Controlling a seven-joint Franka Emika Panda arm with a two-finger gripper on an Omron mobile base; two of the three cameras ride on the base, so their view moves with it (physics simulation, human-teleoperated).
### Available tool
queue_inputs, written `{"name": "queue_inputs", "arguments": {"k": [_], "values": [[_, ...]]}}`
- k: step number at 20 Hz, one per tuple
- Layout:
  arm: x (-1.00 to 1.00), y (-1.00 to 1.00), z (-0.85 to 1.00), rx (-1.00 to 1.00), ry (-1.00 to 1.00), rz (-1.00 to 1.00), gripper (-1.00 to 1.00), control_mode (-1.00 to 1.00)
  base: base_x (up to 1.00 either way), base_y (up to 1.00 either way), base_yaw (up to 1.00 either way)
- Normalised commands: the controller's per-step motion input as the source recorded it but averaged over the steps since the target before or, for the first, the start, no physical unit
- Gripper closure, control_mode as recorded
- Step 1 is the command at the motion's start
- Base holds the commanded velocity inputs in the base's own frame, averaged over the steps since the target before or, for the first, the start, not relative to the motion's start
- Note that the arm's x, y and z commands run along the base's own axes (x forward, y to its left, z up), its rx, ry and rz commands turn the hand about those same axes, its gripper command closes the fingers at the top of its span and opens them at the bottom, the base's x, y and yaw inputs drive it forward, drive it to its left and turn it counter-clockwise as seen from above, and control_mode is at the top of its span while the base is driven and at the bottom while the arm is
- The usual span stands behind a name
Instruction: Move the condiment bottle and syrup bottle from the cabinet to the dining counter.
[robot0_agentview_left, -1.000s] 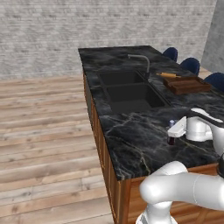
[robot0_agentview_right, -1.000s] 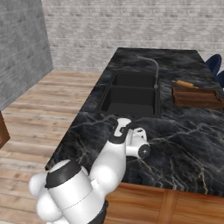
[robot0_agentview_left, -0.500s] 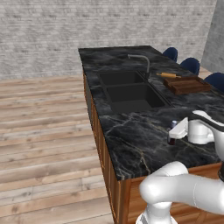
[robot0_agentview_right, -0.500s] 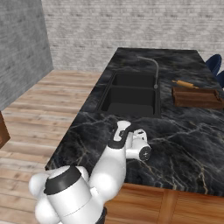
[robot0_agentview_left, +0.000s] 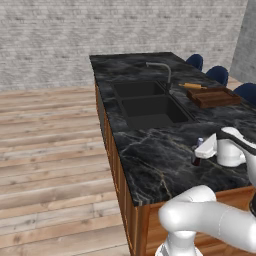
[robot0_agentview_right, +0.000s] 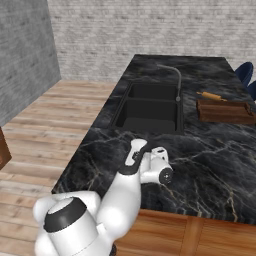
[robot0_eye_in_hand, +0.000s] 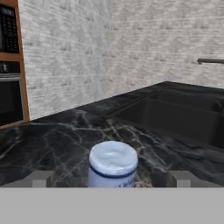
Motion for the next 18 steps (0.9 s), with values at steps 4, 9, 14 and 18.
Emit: {"name": "queue_inputs", "arguments": {"k": [4, 9, 14, 18], "values": [[0.0, 0.0, 0.36, 0.0, -0.02, 0.0, -1.0, -1.0, 0.0, 0.0, 0.0], [-0.15, 0.0, 0.5, 0.0, 0.0, 0.0, -1.0, -1.0, 0.0, 0.0, 0.0], [-0.5, 0.0, 0.7, -0.01, 0.0, -0.03, -1.0, -1.0, 0.0, 0.0, 0.0], [-0.64, 0.06, 0.94, -0.01, 0.14, -0.08, -1.0, -1.0, 0.0, 0.0, 0.0]]}}
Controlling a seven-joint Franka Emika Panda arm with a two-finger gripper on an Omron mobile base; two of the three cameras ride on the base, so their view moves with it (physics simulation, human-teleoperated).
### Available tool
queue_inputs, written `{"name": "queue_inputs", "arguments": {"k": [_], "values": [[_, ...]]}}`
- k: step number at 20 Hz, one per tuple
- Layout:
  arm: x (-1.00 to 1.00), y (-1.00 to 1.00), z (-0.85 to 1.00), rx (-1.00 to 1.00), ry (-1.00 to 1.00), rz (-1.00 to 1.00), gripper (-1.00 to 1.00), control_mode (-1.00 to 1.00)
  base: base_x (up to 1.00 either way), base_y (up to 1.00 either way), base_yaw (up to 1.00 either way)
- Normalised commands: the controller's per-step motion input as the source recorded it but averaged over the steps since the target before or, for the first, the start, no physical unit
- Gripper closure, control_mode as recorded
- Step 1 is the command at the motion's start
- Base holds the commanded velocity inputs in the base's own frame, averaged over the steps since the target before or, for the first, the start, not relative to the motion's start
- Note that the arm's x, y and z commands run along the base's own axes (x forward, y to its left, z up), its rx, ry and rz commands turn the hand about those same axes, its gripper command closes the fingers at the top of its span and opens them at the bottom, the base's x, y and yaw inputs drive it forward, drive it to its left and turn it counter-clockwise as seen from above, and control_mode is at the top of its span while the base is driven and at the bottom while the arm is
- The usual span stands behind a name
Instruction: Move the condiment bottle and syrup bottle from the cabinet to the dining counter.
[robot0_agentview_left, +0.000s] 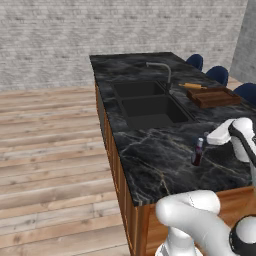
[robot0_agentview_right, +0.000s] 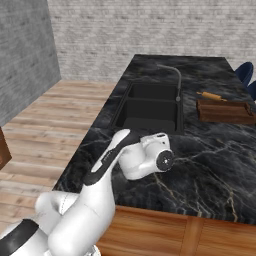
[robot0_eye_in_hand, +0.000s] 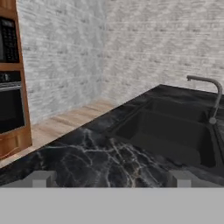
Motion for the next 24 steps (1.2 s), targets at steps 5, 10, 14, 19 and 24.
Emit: {"name": "queue_inputs", "arguments": {"k": [5, 10, 14, 19, 24], "values": [[-0.65, 0.47, 0.96, -0.06, 0.36, -0.11, -1.0, -1.0, 0.0, 0.0, 0.0], [-0.7, 0.76, 0.67, -0.2, 0.41, -0.04, -1.0, -1.0, 0.0, 0.0, 0.0], [-0.58, 0.71, 0.32, -0.17, 0.25, 0.0, -1.0, -1.0, 0.0, 0.0, 0.0], [-0.49, 0.55, 0.05, -0.18, 0.08, 0.0, -1.0, -1.0, 0.0, 0.0, 0.0], [-0.46, 0.4, 0.0, -0.12, -0.02, -0.05, -1.0, -1.0, 0.0, 0.0, 0.0]]}}
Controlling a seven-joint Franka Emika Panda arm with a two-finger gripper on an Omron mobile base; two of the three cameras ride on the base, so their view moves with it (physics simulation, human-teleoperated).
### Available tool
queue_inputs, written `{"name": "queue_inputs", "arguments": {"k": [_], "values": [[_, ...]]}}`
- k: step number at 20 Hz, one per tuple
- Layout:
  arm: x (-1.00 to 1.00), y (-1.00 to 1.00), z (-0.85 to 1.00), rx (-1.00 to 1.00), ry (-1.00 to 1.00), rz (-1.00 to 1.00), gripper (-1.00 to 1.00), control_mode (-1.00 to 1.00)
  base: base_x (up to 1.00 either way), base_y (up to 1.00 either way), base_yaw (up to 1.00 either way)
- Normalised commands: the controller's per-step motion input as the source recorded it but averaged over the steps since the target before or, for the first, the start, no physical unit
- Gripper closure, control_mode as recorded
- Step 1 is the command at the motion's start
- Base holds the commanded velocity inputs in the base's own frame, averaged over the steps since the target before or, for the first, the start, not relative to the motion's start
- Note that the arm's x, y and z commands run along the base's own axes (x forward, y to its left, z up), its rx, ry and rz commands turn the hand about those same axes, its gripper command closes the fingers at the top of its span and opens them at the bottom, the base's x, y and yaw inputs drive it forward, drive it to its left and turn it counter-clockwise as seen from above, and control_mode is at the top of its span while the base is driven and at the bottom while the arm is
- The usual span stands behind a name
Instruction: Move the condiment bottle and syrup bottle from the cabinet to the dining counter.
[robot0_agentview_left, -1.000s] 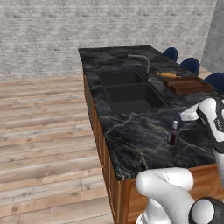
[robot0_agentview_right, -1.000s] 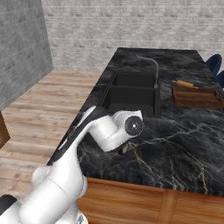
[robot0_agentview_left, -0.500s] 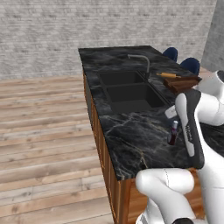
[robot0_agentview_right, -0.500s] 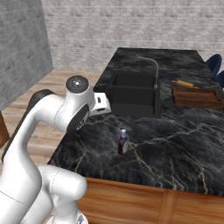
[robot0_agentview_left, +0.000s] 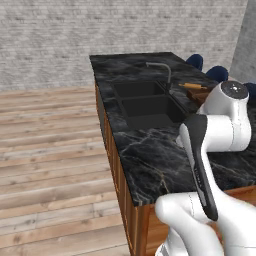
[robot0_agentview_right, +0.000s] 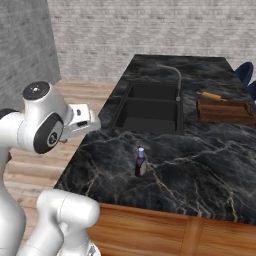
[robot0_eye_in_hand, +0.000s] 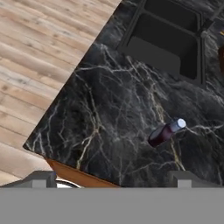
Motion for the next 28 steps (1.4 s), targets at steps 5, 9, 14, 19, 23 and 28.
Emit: {"name": "queue_inputs", "arguments": {"k": [5, 9, 14, 19, 23, 28], "values": [[-0.5, 0.03, 0.15, 0.0, -0.12, -0.1, -1.0, -1.0, 0.0, 0.0, 0.0], [-0.49, 0.0, 0.35, 0.05, -0.15, -0.07, -1.0, -1.0, 0.0, 0.0, 0.0], [-0.51, 0.01, 0.42, 0.08, -0.1, -0.01, -1.0, -1.0, 0.0, 0.0, 0.0], [-0.52, 0.05, 0.47, 0.1, -0.04, 0.0, -1.0, -1.0, 0.0, 0.0, 0.0], [-0.3, 0.02, 0.5, 0.09, -0.01, 0.0, -1.0, -1.0, 0.0, 0.0, 0.0], [-0.01, 0.0, 0.26, 0.0, -0.02, 0.0, -1.0, -1.0, 0.0, 0.0, 0.0]]}}
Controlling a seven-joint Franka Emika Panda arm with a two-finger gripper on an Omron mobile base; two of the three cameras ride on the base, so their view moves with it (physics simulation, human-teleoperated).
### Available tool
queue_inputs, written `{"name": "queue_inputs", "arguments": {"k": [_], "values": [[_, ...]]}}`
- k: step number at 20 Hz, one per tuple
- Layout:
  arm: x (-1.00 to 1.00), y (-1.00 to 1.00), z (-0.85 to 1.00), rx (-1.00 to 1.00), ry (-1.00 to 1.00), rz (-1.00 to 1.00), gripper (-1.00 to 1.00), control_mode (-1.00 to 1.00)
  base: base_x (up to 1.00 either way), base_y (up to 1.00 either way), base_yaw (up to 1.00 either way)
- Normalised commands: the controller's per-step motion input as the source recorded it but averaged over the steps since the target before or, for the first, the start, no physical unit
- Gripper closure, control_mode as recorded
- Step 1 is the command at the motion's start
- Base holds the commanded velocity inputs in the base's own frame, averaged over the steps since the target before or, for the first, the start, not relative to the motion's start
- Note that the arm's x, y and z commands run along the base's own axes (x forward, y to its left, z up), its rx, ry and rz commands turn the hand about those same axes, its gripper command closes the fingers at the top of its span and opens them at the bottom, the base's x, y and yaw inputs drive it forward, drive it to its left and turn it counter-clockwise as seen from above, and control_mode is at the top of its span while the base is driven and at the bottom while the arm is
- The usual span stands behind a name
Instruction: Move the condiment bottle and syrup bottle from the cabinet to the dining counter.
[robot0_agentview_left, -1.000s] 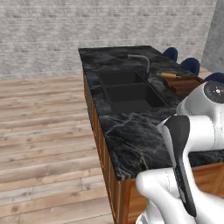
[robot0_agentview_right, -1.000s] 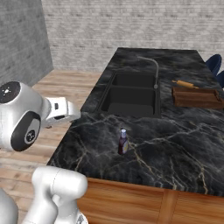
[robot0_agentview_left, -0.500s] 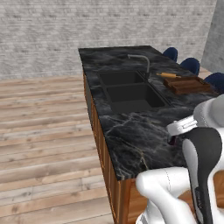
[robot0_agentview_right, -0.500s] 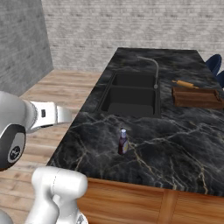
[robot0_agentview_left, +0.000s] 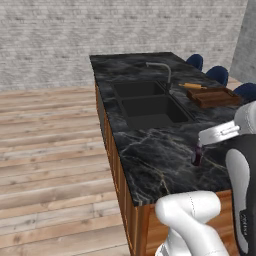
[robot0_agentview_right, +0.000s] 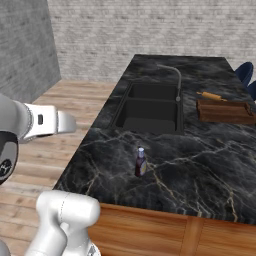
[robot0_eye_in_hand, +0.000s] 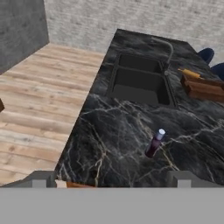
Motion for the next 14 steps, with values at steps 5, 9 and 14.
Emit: {"name": "queue_inputs", "arguments": {"k": [5, 9, 14], "values": [[0.0, 0.0, 0.0, 0.0, 0.0, 0.0, -1.0, -1.0, 0.0, 0.0, 0.0], [0.0, 0.0, 0.0, 0.0, 0.0, 0.0, -1.0, 1.0, -0.04, 0.0, 0.0], [0.0, 0.0, 0.0, 0.0, 0.0, 0.0, -1.0, 1.0, -0.66, 0.3, 0.27]]}}
